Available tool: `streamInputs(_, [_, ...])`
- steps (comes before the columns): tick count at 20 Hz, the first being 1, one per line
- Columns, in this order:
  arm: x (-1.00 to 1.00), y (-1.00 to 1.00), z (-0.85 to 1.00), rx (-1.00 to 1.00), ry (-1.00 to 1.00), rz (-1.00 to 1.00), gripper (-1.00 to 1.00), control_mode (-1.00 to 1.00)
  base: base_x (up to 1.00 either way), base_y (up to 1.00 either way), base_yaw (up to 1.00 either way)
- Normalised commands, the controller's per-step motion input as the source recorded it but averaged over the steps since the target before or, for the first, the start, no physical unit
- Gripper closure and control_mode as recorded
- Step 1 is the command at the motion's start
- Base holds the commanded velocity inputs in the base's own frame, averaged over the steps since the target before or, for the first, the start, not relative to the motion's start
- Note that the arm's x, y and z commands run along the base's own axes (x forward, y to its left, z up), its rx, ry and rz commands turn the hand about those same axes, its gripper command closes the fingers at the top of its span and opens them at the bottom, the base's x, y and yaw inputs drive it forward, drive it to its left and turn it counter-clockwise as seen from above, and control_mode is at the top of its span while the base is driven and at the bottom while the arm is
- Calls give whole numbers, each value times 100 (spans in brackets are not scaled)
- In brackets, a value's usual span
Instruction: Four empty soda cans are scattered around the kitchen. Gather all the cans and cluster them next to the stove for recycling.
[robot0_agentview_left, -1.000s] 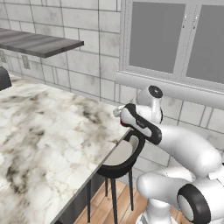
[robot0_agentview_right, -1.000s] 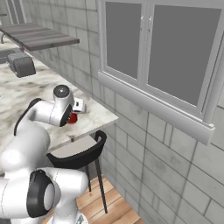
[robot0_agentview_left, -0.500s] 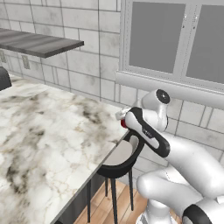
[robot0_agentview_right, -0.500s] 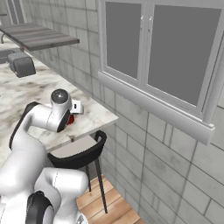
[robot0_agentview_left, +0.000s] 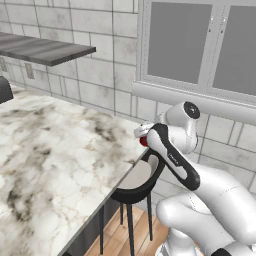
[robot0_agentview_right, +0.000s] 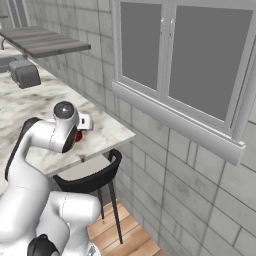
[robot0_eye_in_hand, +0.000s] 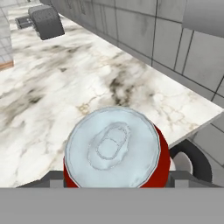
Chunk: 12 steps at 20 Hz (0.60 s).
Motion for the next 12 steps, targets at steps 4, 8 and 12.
streamInputs(4, [-23, 0, 6, 0, -1, 0, 100, -100, 0, 0, 0])
streamInputs(8, [-20, 0, 3, 0, 0, 0, 100, -100, 0, 0, 0])
streamInputs(12, [-22, 0, 0, 0, 0, 0, 100, -100, 0, 0, 0])
